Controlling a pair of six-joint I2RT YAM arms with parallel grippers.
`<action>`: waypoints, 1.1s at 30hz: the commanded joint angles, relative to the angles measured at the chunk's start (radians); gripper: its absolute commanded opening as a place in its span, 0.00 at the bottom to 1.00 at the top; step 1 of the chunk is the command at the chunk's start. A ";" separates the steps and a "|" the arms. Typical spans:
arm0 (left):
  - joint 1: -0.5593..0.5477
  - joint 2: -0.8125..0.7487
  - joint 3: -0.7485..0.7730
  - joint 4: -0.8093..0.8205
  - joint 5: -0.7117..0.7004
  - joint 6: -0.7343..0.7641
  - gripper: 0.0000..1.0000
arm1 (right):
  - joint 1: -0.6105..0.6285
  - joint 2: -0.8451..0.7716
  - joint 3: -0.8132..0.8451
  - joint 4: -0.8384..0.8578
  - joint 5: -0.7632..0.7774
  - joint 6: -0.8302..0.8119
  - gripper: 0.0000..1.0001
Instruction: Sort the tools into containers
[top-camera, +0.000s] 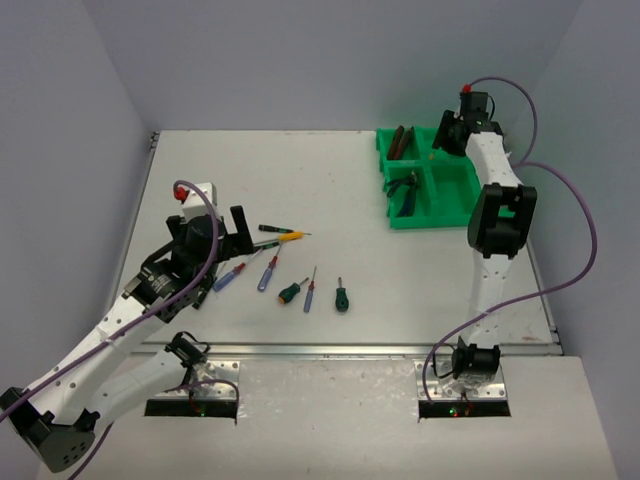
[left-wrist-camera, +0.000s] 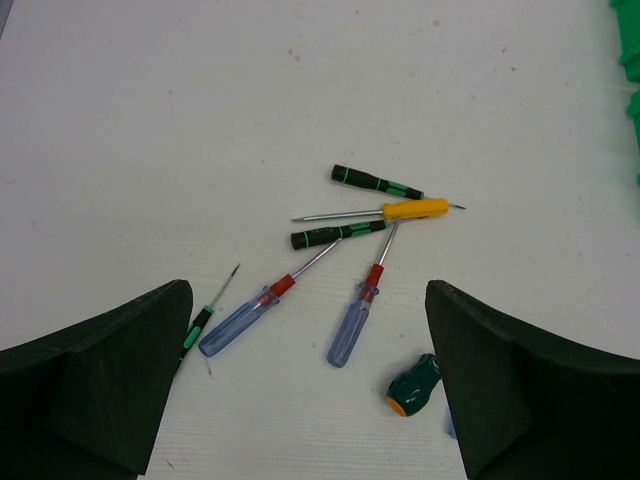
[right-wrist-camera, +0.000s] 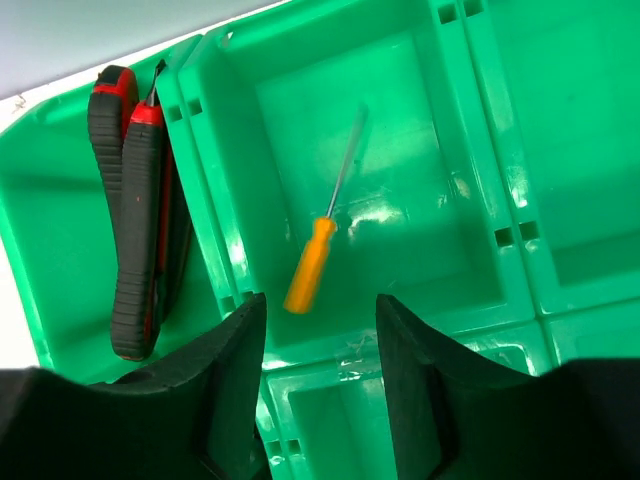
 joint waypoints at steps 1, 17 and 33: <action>0.008 -0.001 -0.001 0.040 0.003 0.012 1.00 | -0.006 -0.014 0.032 0.043 -0.005 0.009 0.56; 0.020 -0.013 0.008 0.015 -0.072 -0.011 1.00 | 0.499 -0.467 -0.450 0.100 0.272 0.049 0.99; 0.024 -0.028 0.003 0.022 -0.039 -0.006 1.00 | 0.833 -0.266 -0.490 0.237 0.097 0.019 0.66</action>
